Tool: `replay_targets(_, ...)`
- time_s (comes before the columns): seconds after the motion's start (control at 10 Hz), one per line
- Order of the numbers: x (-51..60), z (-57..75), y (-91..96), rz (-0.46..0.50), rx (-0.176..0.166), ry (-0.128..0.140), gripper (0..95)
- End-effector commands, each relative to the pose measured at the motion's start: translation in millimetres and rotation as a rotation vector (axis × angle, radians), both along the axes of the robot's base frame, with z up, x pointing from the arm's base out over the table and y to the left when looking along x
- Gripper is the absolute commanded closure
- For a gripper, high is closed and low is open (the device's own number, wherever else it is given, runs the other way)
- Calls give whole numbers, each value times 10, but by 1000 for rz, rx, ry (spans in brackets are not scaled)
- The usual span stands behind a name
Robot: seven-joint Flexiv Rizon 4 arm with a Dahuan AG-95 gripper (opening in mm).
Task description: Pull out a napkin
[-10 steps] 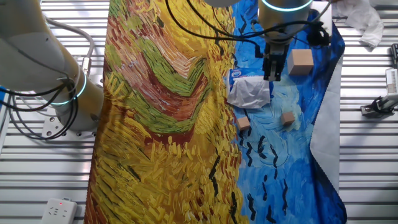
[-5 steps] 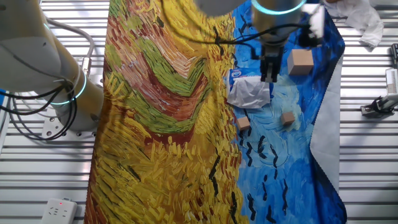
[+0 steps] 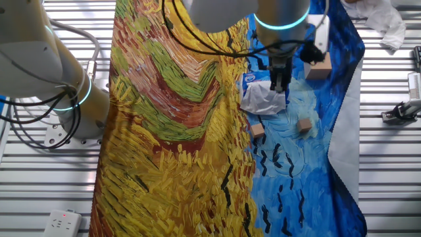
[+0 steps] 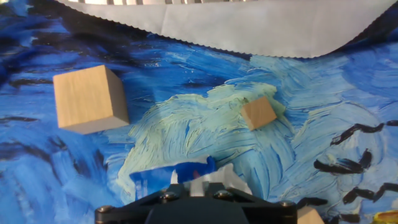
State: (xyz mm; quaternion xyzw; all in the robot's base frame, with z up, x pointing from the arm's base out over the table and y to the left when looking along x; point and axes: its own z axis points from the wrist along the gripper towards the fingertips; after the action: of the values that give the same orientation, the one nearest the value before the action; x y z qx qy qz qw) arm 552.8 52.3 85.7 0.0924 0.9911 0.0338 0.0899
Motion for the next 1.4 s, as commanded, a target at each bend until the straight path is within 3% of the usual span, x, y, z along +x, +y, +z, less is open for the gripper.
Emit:
replay_targets(0.1, 6, -28, -10, -1, -15, -11, 380)
replay_targets(0.3, 11, -30, -7, 2, -18, -11, 380)
replay_targets(0.4, 11, -42, -3, -8, -23, -9, 570)
replay_targets(0.6, 6, -61, 2, -26, -65, -12, 950)
replay_targets(1.0, -23, -152, 27, -41, -68, -14, 950)
replay_targets(1.4, -19, -141, 17, 2, -77, -10, 950)
